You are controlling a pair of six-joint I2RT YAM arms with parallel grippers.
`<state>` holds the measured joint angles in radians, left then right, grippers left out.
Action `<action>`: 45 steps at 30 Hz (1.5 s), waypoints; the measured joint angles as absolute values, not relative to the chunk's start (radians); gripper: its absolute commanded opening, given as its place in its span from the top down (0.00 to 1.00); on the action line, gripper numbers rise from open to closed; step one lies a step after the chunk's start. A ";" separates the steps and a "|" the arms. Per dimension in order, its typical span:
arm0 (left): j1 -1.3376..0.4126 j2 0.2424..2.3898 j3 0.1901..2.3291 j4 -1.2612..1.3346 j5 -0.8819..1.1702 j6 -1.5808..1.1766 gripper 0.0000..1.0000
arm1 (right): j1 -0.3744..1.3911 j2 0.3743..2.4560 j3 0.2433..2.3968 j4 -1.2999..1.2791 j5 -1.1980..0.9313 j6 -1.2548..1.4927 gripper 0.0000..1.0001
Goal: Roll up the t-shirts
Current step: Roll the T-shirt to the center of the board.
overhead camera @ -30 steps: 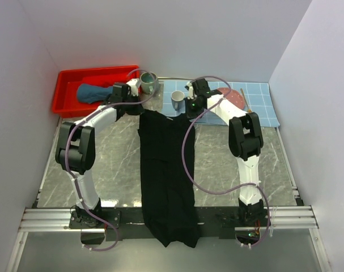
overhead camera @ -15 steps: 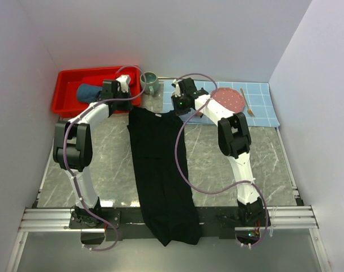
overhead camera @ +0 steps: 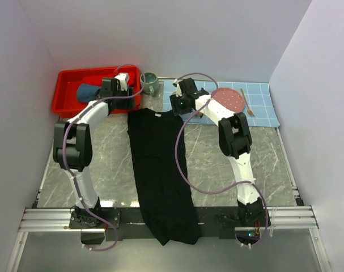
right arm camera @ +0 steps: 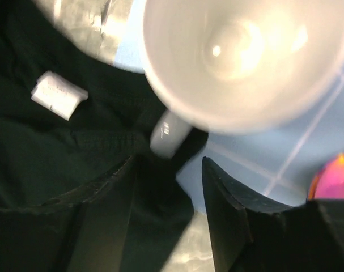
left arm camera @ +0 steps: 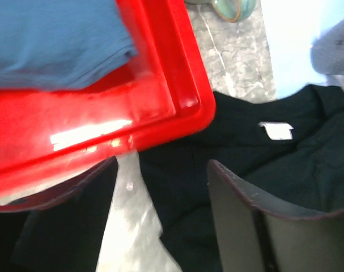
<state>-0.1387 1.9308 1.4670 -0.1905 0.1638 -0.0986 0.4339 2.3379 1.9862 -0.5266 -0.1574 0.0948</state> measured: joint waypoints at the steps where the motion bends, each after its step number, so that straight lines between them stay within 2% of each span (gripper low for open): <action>1: -0.138 1.907 1.459 -0.204 0.154 -0.101 0.27 | 0.433 2.315 1.957 -0.526 -0.159 0.095 0.41; 7: -0.129 1.578 1.314 -0.331 0.194 -0.171 0.26 | 0.391 2.039 1.670 -0.561 -0.245 0.134 0.39; 12: -0.128 1.457 1.188 -0.366 0.252 -0.208 0.25 | 0.337 1.878 1.505 -0.583 -0.343 0.163 0.38; 19: -0.119 1.635 1.174 -0.333 0.255 -0.275 0.23 | 0.334 1.949 1.550 -0.562 -0.376 0.176 0.37; 29: -0.115 1.923 1.358 -0.247 0.233 -0.267 0.23 | 0.344 2.199 1.856 -0.482 -0.363 0.175 0.34; 37: -0.115 2.057 1.447 -0.225 0.208 -0.268 0.25 | 0.371 2.289 1.885 -0.472 -0.360 0.194 0.35; 40: -0.115 2.083 1.467 -0.220 0.193 -0.269 0.30 | 0.382 2.309 1.887 -0.474 -0.355 0.202 0.36; 45: -0.119 2.099 1.482 -0.223 0.189 -0.270 0.54 | 0.392 2.321 1.914 -0.475 -0.337 0.212 0.44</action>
<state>-0.1188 2.0991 1.4822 -0.2226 0.1886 -0.2703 0.3920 2.3215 1.9144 -0.4747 -0.3367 0.2123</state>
